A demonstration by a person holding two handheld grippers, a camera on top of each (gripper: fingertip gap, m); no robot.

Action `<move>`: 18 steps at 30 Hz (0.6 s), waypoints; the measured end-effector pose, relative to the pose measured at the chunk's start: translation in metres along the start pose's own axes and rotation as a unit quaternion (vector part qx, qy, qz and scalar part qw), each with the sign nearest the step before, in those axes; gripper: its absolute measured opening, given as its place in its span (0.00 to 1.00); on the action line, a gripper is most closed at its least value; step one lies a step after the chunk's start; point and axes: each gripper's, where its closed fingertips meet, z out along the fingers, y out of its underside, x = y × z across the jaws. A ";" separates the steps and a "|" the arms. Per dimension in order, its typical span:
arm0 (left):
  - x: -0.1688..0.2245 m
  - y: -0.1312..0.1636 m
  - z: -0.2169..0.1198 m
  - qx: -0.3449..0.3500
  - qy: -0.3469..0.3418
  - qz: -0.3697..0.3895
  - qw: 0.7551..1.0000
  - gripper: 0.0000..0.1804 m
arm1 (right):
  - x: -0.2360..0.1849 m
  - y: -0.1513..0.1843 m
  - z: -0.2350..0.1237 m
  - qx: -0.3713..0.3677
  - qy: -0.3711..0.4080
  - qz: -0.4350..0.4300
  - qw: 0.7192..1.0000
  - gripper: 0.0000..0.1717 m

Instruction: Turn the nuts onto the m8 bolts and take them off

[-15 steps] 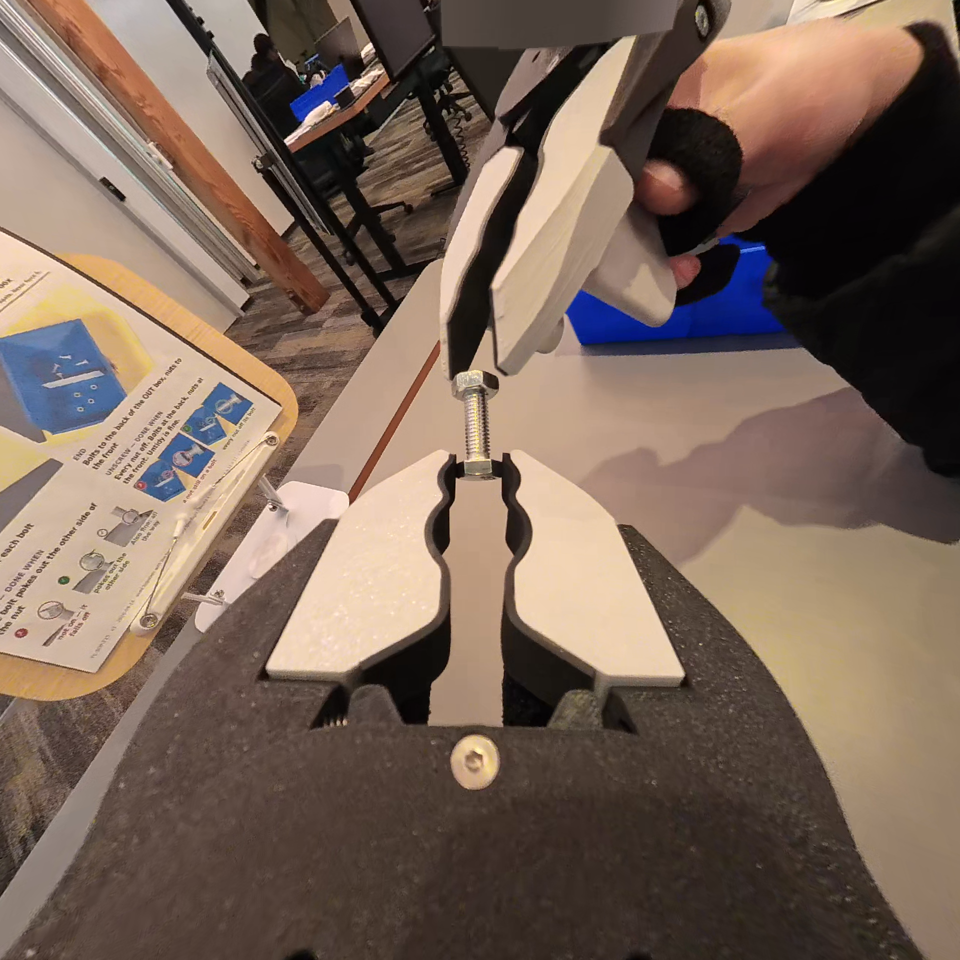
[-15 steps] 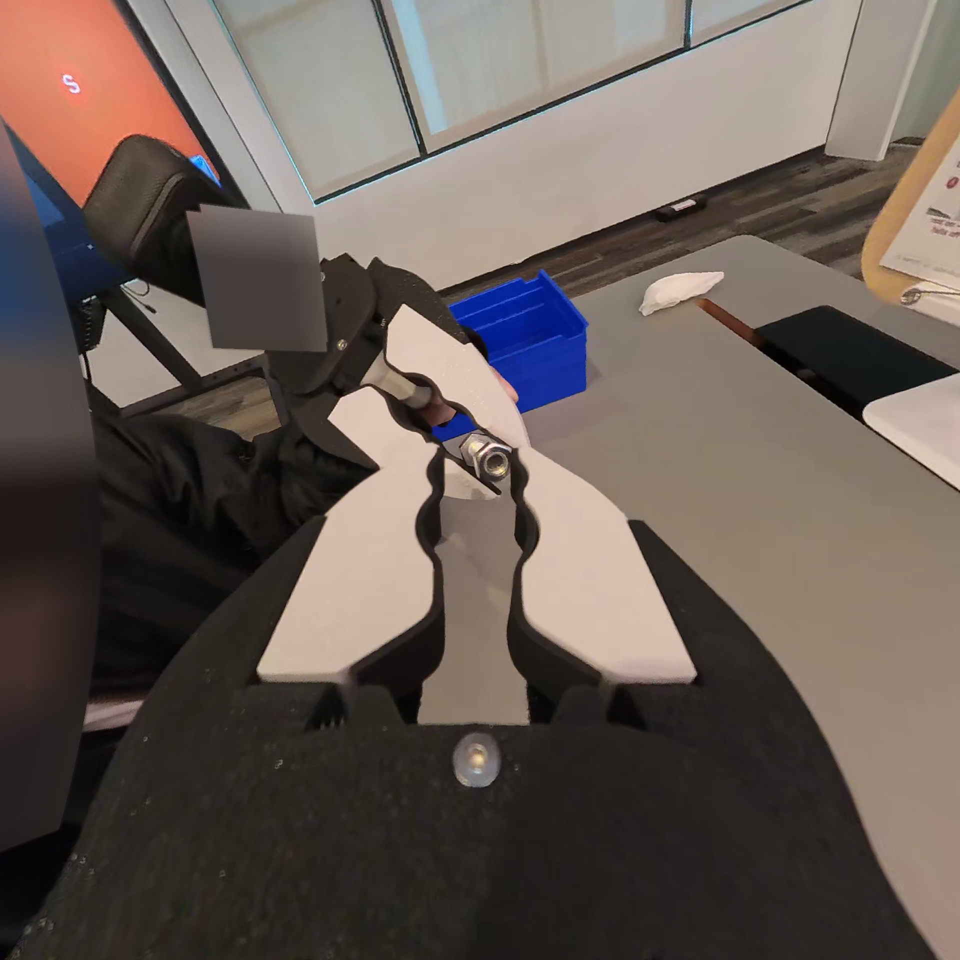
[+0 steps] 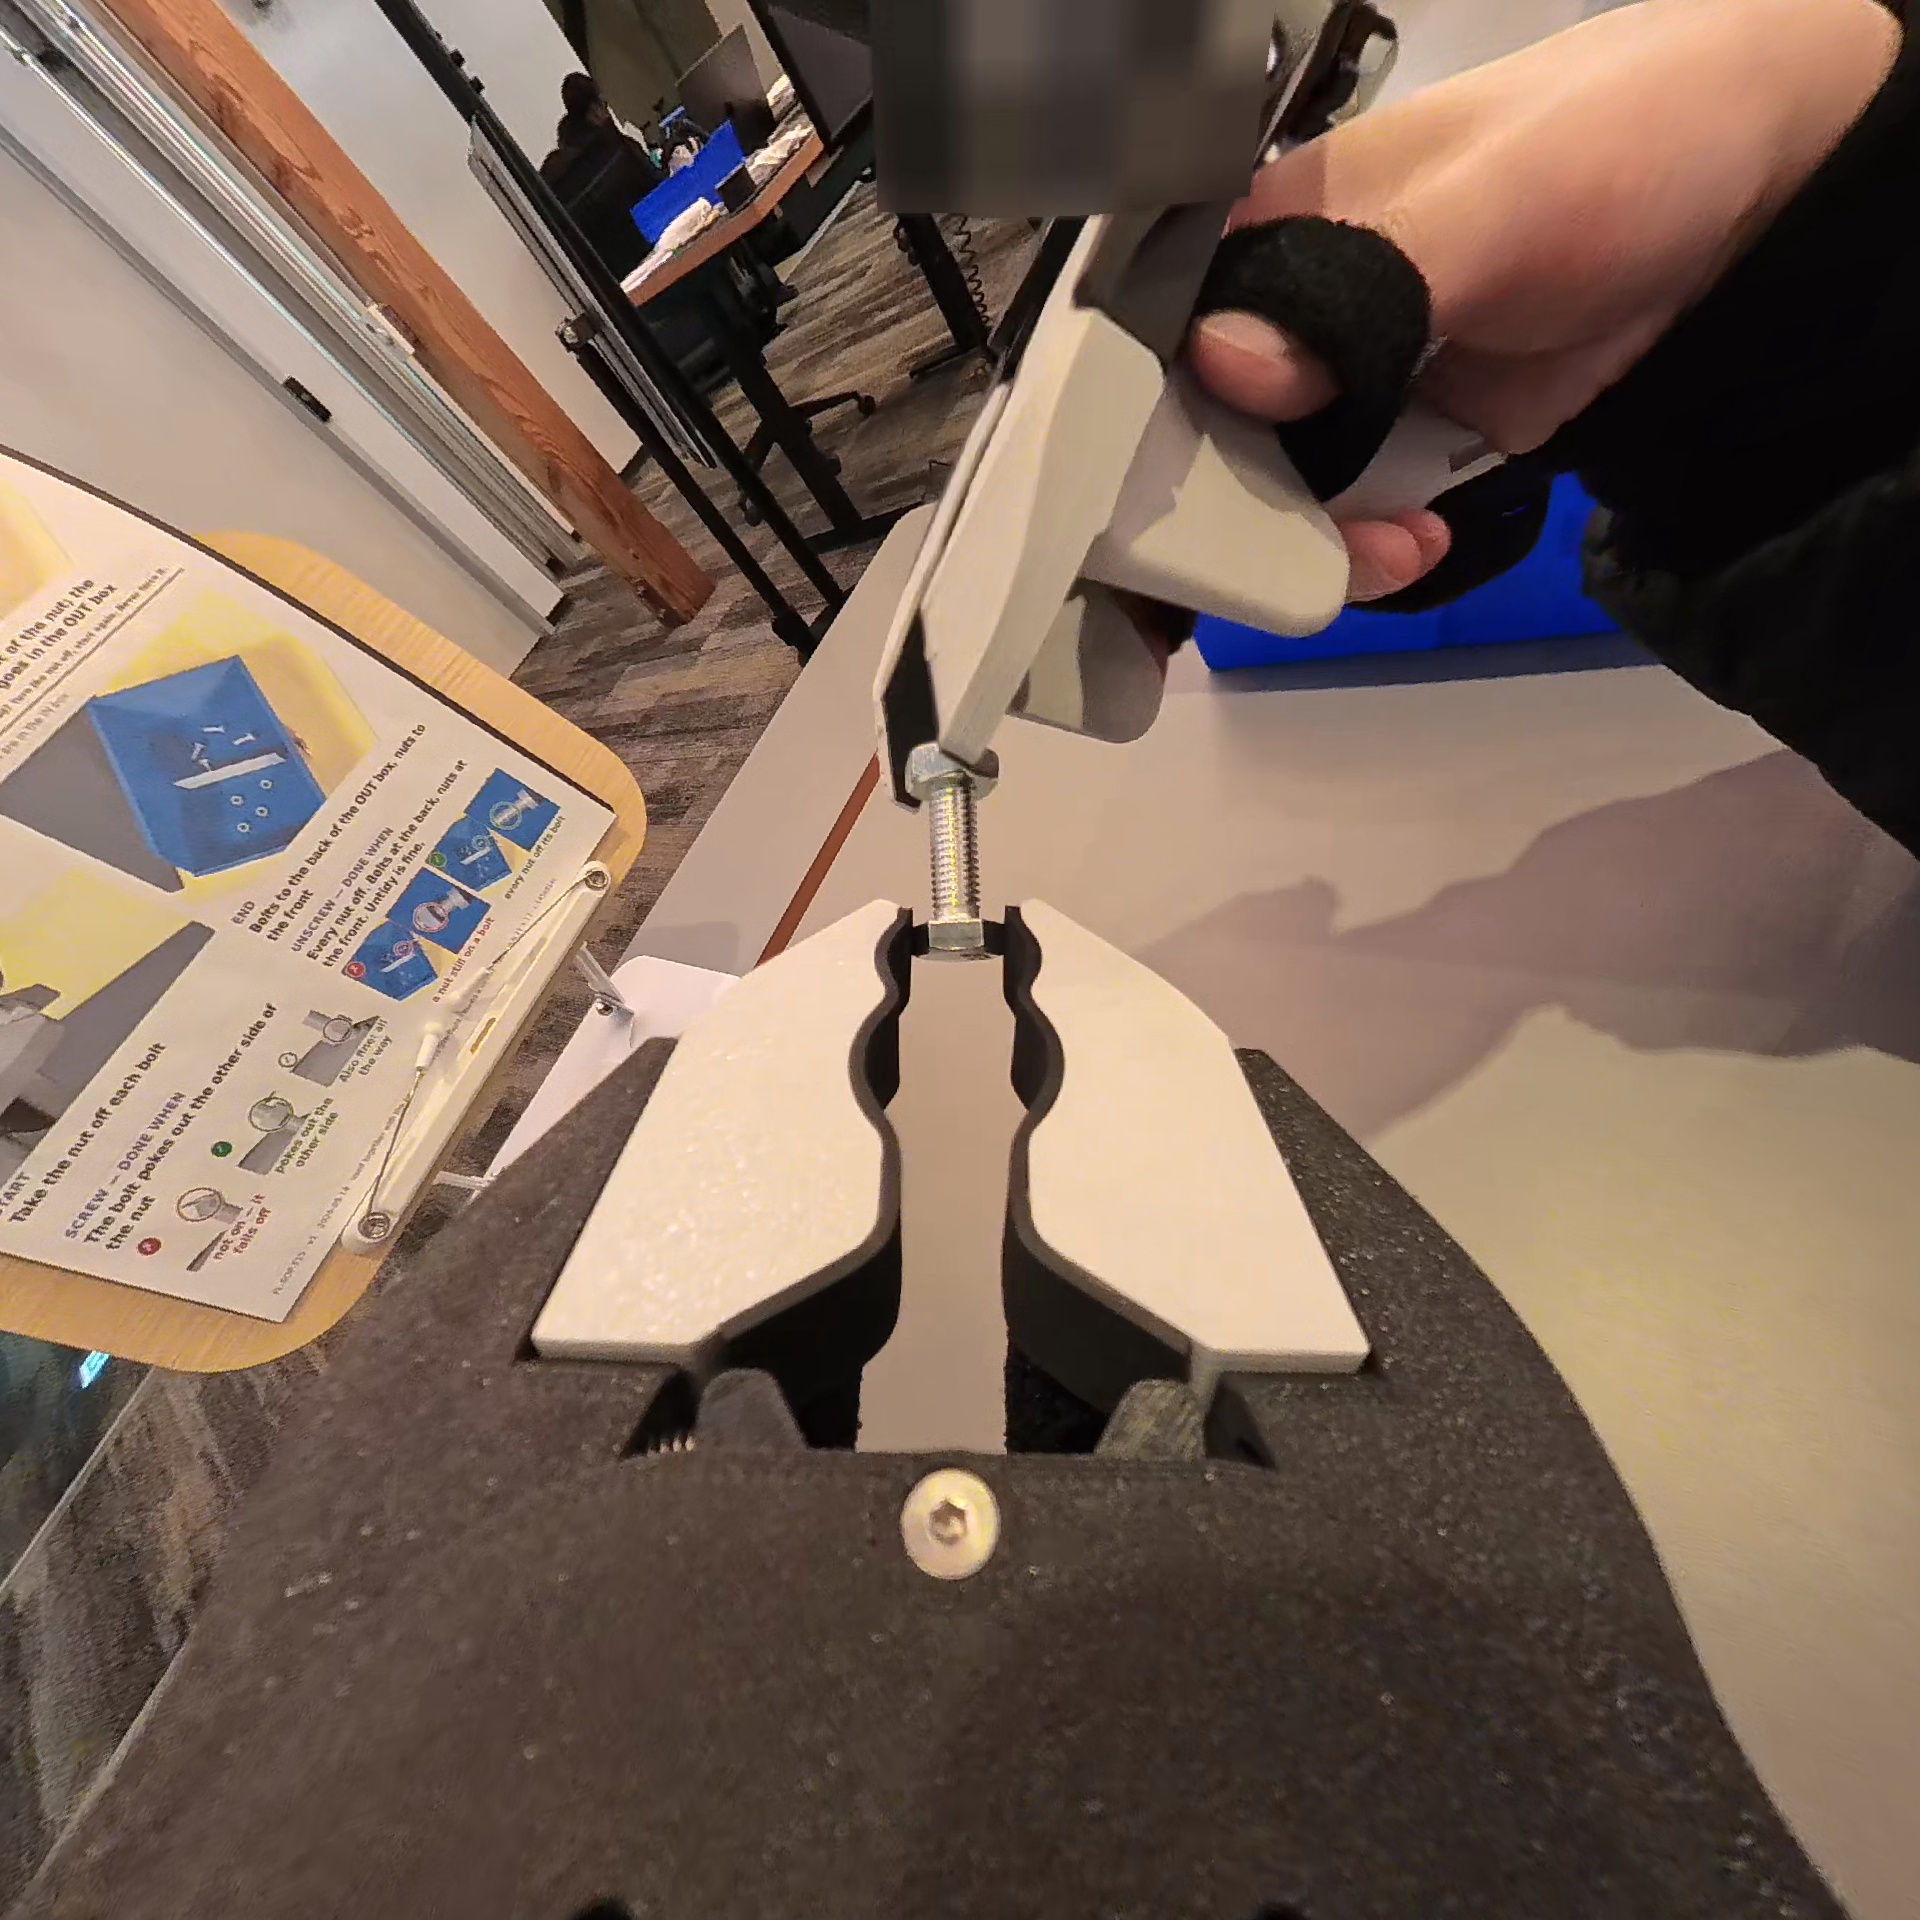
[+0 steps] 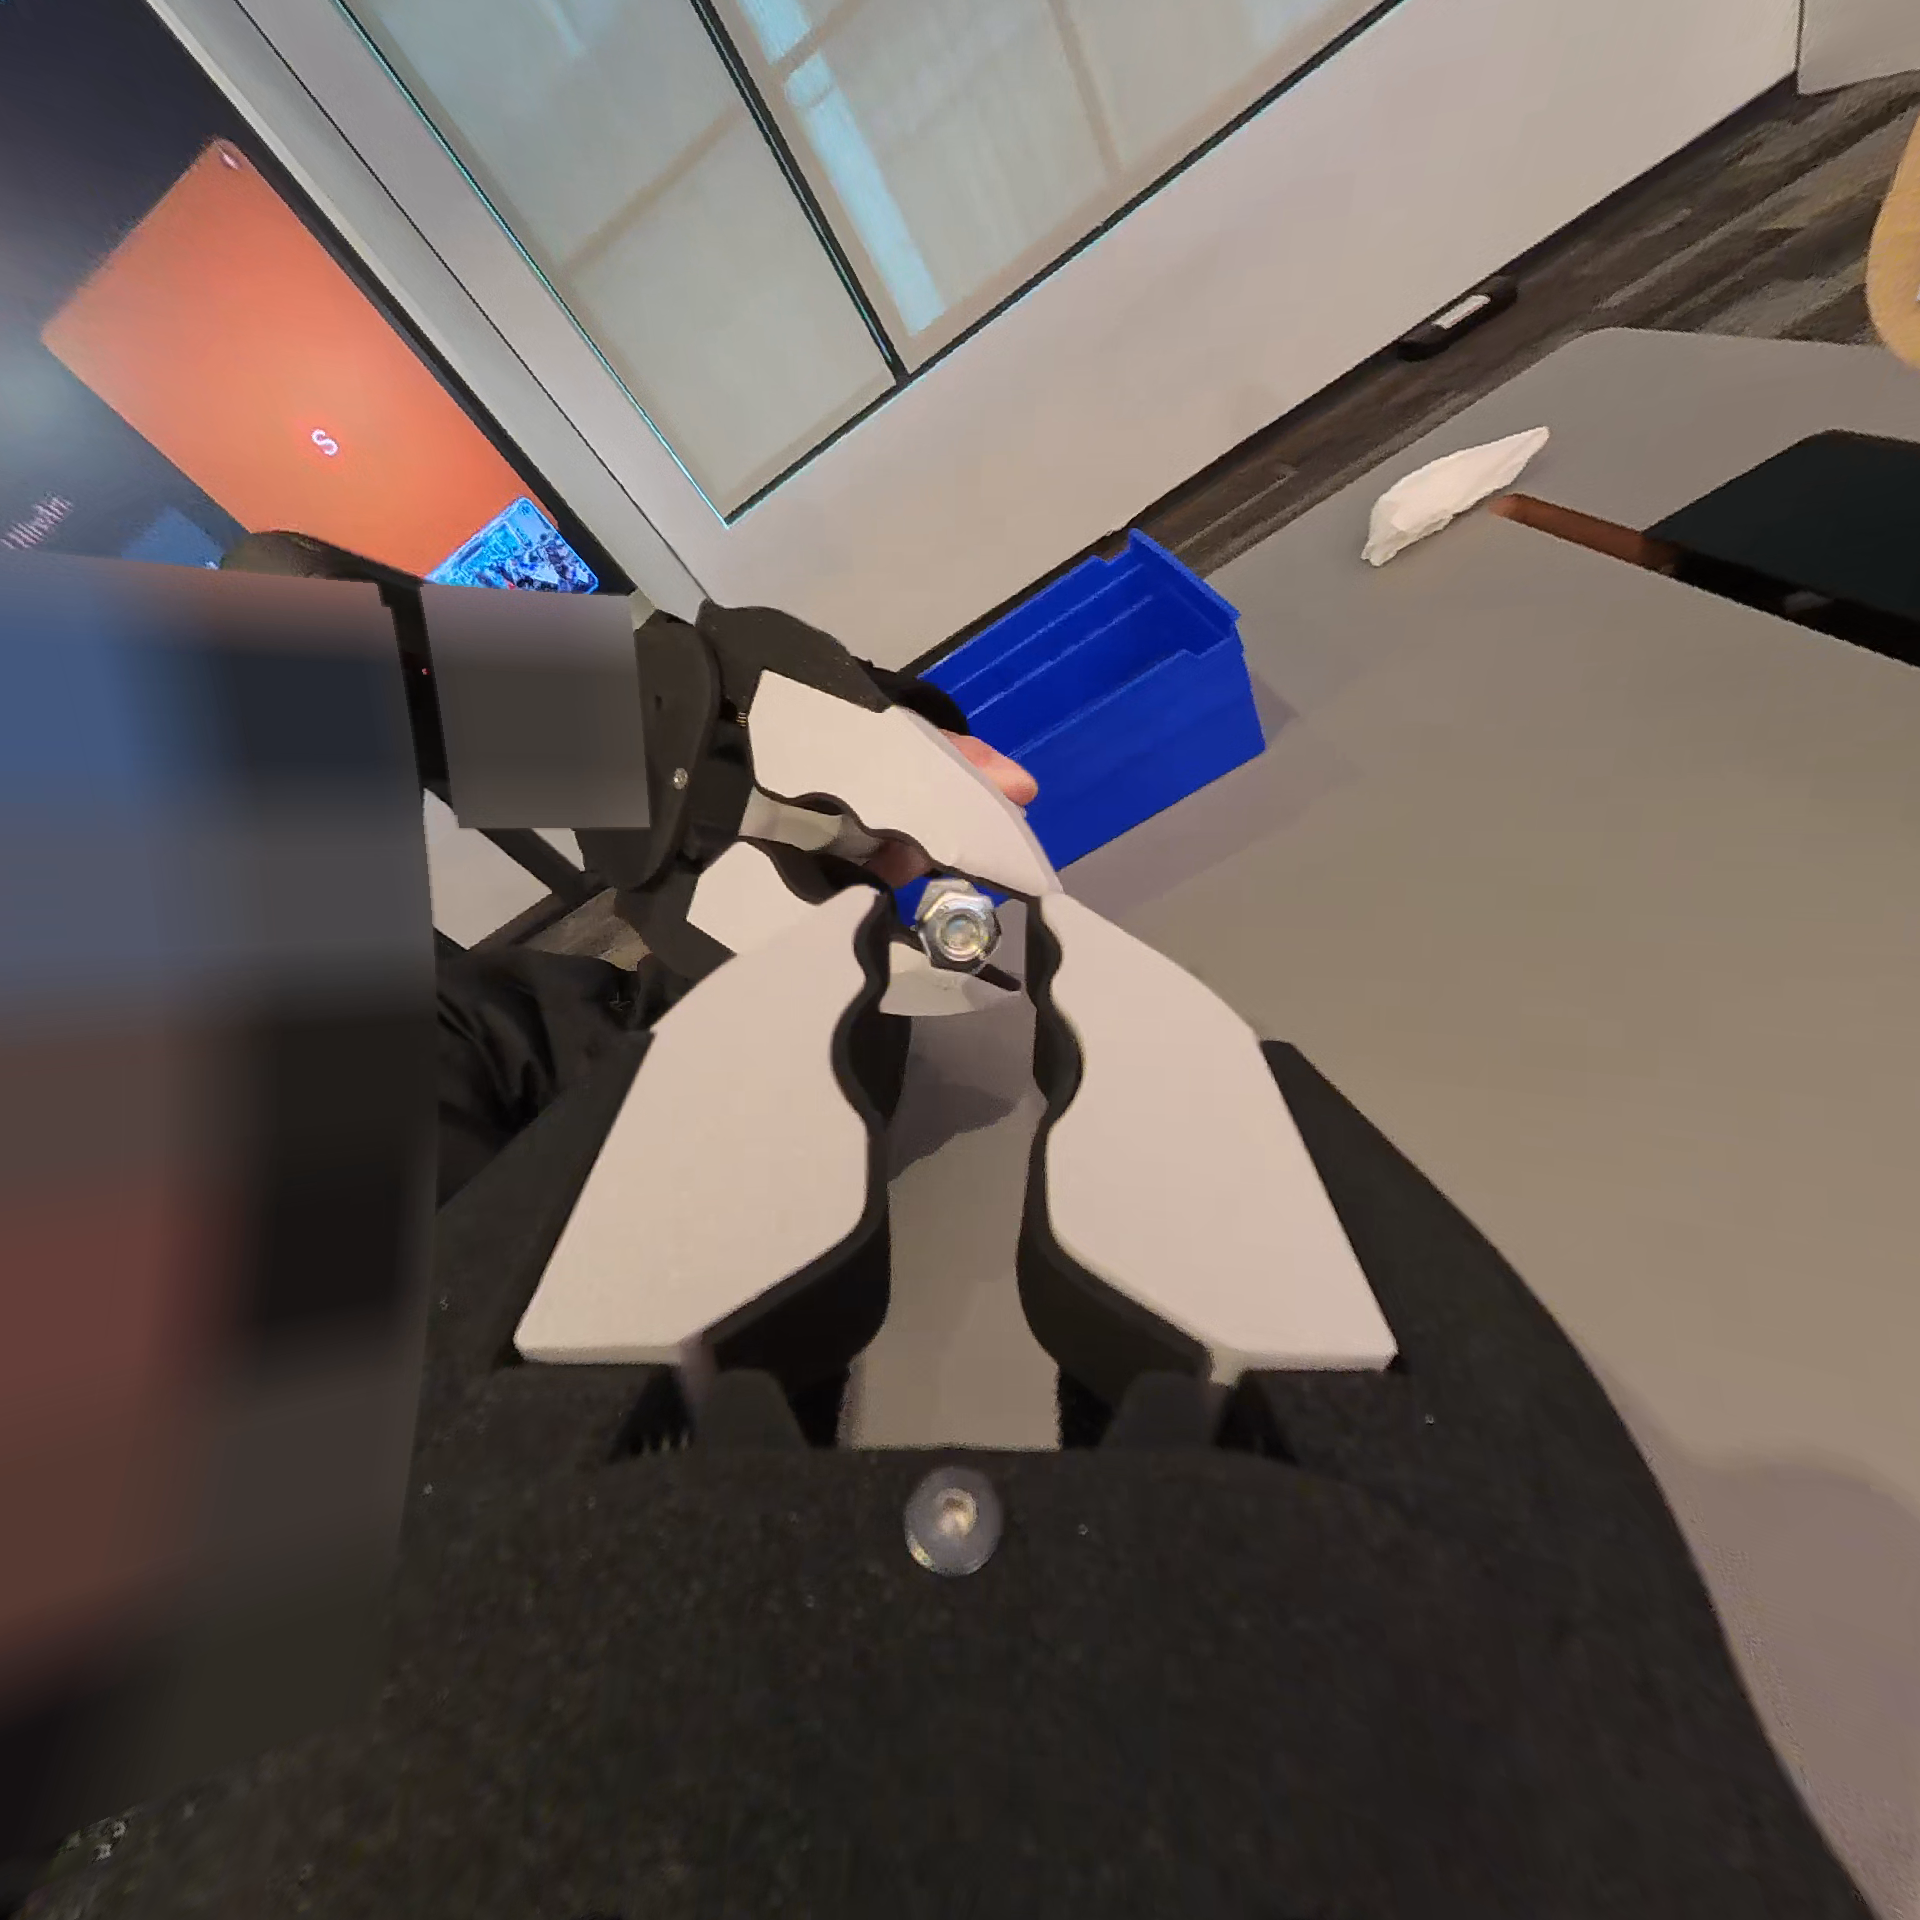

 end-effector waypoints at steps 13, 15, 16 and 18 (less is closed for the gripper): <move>0.005 -0.002 0.001 0.006 0.014 -0.002 1.000 0.09 | -0.005 0.006 0.001 -0.029 -0.011 -0.050 0.998 0.09; 0.010 -0.006 -0.002 0.018 0.039 -0.015 0.999 0.09 | -0.010 0.009 0.000 -0.038 -0.025 -0.113 0.993 0.09; 0.014 -0.008 -0.004 0.024 0.056 -0.022 0.998 0.09 | -0.014 0.011 -0.001 -0.044 -0.033 -0.149 0.987 0.09; 0.021 -0.012 -0.008 0.037 0.086 -0.036 0.995 0.09 | -0.021 0.014 -0.003 -0.047 -0.053 -0.229 0.971 0.09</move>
